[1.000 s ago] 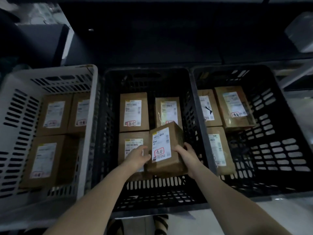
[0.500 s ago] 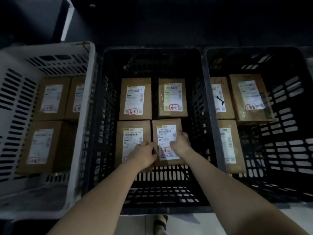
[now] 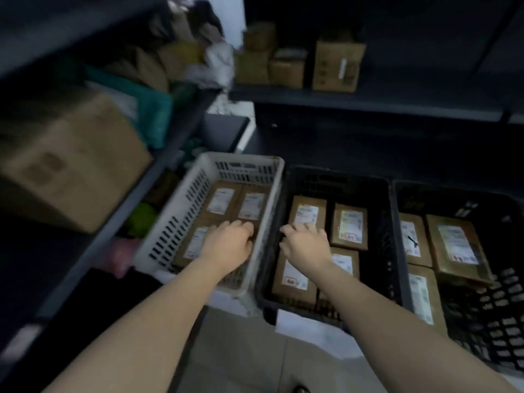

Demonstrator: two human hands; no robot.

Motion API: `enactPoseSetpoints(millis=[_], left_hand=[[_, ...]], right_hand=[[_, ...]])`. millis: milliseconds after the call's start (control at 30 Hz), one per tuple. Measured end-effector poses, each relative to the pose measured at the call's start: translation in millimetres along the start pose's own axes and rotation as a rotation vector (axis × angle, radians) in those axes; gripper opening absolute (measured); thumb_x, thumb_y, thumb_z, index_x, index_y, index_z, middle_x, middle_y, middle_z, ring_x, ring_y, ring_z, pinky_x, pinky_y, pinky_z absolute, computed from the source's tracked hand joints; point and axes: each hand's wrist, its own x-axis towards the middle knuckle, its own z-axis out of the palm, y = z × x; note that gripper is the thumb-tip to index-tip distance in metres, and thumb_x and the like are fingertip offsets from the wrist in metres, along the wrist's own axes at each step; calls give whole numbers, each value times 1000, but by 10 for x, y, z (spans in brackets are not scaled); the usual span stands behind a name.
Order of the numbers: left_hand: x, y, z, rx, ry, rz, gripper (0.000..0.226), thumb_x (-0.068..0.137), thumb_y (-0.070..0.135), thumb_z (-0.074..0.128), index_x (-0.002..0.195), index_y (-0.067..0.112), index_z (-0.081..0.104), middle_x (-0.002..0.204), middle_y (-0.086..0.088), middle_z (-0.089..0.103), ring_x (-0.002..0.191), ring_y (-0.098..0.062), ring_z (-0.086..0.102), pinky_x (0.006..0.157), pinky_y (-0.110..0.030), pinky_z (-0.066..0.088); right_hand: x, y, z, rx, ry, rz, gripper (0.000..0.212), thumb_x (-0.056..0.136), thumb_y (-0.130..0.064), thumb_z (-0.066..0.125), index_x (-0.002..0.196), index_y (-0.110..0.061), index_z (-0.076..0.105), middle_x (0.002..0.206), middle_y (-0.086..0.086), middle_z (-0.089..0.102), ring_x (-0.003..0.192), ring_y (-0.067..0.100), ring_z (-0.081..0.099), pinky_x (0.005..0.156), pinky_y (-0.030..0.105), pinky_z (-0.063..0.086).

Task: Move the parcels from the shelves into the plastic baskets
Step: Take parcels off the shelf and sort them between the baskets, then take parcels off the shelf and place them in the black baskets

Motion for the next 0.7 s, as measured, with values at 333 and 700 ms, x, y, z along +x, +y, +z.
enactPoseSetpoints(millis=[333,700], left_hand=[[-2718,-1235,-1824,188,483,-283,16,93,30,44,102,21,54,107,0,63,104,-25,55,79,-33,40],[-4331,-2399,-2866,180,770,-722,27,91,31,51,117,25,55,117,3,59,109,-23,52,85,-35,43]], right_hand=[[-965,-2831,-1497,71,511,-542,29,88,-31,60,114,-19,64,105,6,64,104,33,58,79,43,46],[-1160,-5187,-2393,224,517,-1006,40,94,-32,50,132,-19,52,129,6,53,120,31,47,94,43,43]])
